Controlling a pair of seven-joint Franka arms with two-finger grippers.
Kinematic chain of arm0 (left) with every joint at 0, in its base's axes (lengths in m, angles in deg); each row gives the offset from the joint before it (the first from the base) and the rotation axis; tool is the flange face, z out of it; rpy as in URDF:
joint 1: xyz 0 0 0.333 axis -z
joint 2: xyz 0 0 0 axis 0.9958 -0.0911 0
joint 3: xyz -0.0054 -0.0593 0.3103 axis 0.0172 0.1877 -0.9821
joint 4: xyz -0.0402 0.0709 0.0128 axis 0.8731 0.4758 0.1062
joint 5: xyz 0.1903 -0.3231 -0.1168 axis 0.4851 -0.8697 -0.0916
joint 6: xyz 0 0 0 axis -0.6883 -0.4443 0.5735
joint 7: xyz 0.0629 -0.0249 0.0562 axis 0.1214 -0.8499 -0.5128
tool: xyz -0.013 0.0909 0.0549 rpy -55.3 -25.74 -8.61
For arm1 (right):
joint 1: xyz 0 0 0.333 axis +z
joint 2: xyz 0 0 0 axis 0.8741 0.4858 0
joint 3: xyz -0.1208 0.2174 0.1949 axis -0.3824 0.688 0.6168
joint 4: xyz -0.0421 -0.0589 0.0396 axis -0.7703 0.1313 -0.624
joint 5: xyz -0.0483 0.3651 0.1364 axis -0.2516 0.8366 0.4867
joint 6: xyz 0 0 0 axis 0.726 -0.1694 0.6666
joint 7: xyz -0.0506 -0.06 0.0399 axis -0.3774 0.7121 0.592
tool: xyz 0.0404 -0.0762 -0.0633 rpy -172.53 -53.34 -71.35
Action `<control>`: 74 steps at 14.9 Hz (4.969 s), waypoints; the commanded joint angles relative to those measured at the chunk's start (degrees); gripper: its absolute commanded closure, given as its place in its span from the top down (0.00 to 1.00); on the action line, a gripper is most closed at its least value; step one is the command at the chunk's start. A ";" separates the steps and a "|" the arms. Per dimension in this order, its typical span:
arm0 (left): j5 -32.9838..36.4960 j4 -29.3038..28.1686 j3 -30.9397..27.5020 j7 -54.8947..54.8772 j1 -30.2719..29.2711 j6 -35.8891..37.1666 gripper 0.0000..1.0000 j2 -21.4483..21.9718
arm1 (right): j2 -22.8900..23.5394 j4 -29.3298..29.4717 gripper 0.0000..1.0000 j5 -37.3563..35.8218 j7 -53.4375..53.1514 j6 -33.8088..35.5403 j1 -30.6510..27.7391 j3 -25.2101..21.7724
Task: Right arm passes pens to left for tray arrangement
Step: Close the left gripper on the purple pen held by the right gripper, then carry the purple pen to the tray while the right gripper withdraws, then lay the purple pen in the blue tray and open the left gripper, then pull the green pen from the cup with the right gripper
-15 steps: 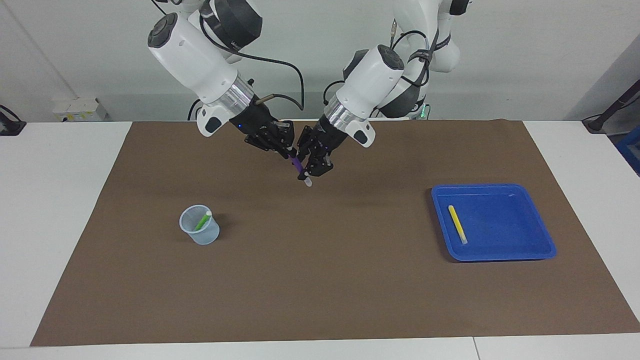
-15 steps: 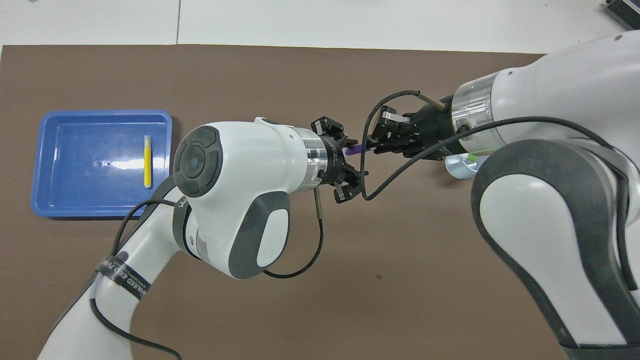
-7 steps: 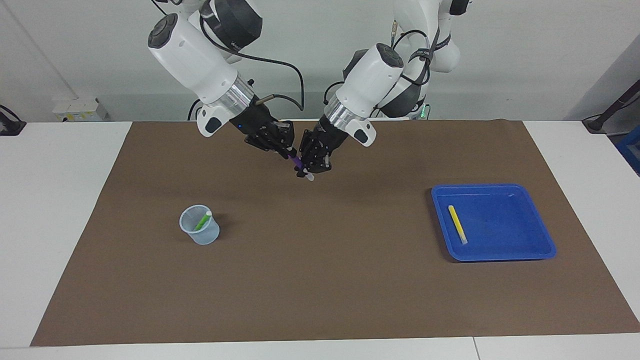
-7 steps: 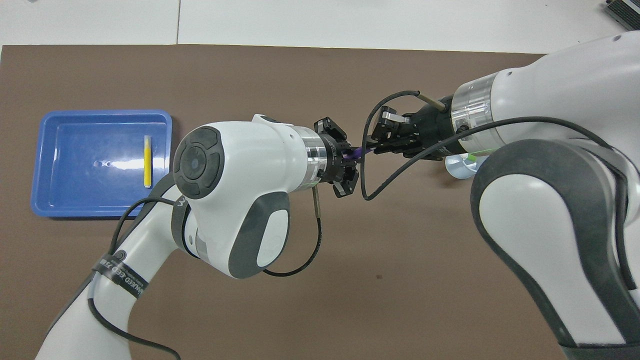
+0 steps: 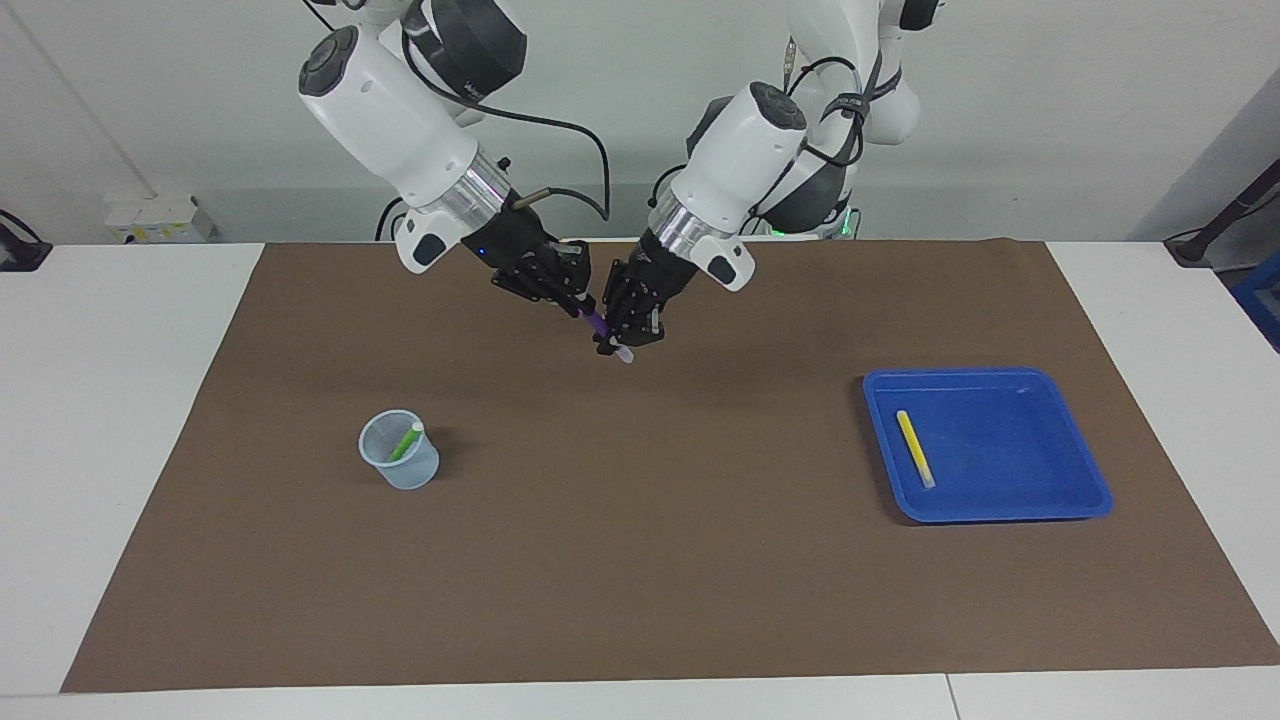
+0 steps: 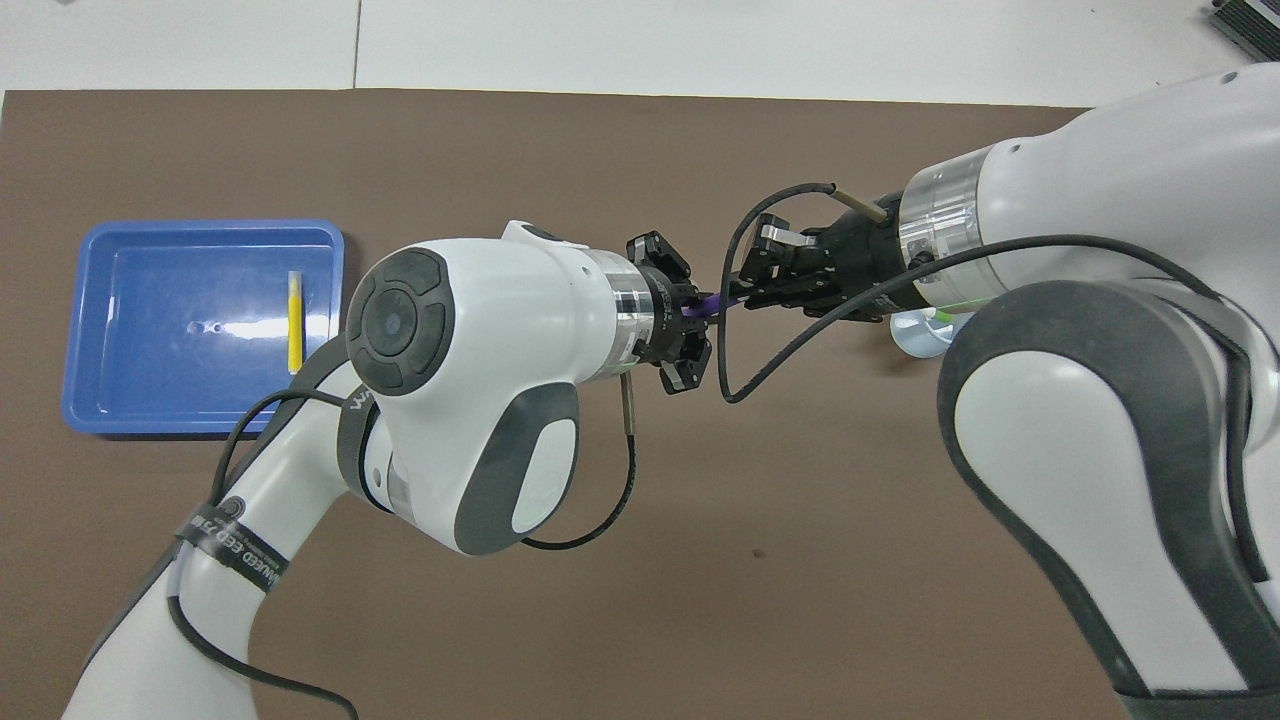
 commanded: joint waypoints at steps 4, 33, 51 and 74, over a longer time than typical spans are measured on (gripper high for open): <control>4.21 1.03 -0.67 -2.04 0.19 2.85 0.00 0.02 | -0.69 -1.04 0.60 0.33 2.66 -0.38 -1.13 -0.04; 14.40 -2.65 -1.38 -96.22 -26.77 33.53 0.00 4.50 | 8.18 -10.09 0.79 -39.49 37.64 -7.06 -8.07 -0.39; 24.34 -11.71 -1.46 -128.52 -40.94 7.53 0.00 -6.30 | 9.24 -11.67 0.33 -40.98 39.31 -7.41 -8.51 -0.39; 25.84 -7.87 -1.46 -128.26 -41.56 11.61 0.58 -8.24 | -0.95 4.74 0.00 -24.66 38.79 18.23 -12.64 -0.83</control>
